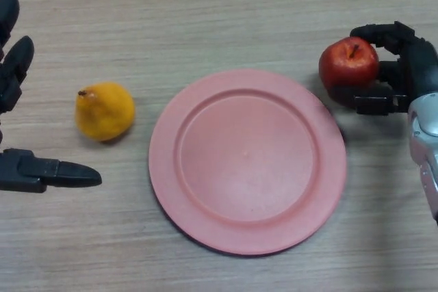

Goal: Pick up the red apple and place it on the plate

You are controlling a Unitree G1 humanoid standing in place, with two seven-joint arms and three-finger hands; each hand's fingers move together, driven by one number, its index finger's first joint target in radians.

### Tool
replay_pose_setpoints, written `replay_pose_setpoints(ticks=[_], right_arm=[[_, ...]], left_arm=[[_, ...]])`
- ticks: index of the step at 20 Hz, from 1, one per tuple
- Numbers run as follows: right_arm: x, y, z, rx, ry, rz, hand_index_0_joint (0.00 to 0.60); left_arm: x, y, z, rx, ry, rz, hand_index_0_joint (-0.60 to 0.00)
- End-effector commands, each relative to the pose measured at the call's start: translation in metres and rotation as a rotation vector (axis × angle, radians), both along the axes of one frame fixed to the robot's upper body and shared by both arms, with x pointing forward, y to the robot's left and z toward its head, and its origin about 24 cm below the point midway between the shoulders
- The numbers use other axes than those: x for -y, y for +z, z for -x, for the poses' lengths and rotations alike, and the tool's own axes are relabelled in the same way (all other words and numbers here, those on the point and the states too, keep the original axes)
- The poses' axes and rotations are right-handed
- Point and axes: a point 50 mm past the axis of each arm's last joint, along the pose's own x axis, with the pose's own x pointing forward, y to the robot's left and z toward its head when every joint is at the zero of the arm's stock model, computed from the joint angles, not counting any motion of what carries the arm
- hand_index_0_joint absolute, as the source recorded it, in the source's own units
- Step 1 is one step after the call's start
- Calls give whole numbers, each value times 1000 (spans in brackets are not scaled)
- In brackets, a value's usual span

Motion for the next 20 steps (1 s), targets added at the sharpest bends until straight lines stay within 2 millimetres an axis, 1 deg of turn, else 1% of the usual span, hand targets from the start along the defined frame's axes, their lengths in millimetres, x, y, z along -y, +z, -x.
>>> replay_pose_setpoints(ticks=[1, 2, 3, 4, 5, 6, 7, 8, 9, 10, 11, 14, 15, 16, 17, 18, 19, 20], right_arm=[[7, 64, 3, 300, -8, 56, 600], [5, 67, 6, 308, -3, 61, 600], [0, 72, 15, 323, 14, 51, 600], [-3, 73, 20, 324, 27, 57, 600], [-15, 75, 32, 330, 81, 79, 600], [-21, 76, 38, 335, 112, 108, 600], [-34, 75, 53, 347, 161, 92, 600], [-39, 73, 59, 343, 180, 83, 600], [-51, 66, 70, 321, 212, 88, 600], [-56, 63, 75, 318, 223, 98, 600], [-62, 56, 80, 301, 239, 117, 600], [-73, 44, 87, 278, 251, 125, 600], [-77, 37, 92, 232, 269, 120, 600], [-80, 36, 93, 224, 282, 126, 600], [-83, 38, 95, 215, 316, 133, 550], [-83, 39, 95, 217, 320, 131, 450], [-83, 41, 97, 221, 332, 127, 300], [-83, 43, 99, 226, 340, 124, 200]], left_arm=[[-8, 37, 14, 246, 63, -111, 0], [-7, 37, 14, 246, 62, -110, 0], [-4, 38, 14, 243, 52, -115, 0], [-3, 38, 14, 242, 46, -118, 0], [0, 42, 14, 237, 26, -114, 0], [1, 43, 14, 231, 14, -115, 0], [5, 46, 16, 216, -13, -118, 0], [6, 48, 16, 215, -26, -123, 0], [9, 50, 20, 234, -59, -109, 0], [10, 52, 22, 243, -76, -103, 0], [13, 53, 23, 254, -90, -113, 0], [18, 52, 23, 257, -100, -134, 0], [19, 53, 24, 249, -104, -122, 0], [20, 53, 25, 243, -108, -125, 0], [20, 54, 27, 238, -112, -124, 0], [20, 54, 27, 237, -113, -123, 0], [21, 55, 26, 233, -113, -130, 0], [22, 55, 26, 230, -114, -139, 0]])
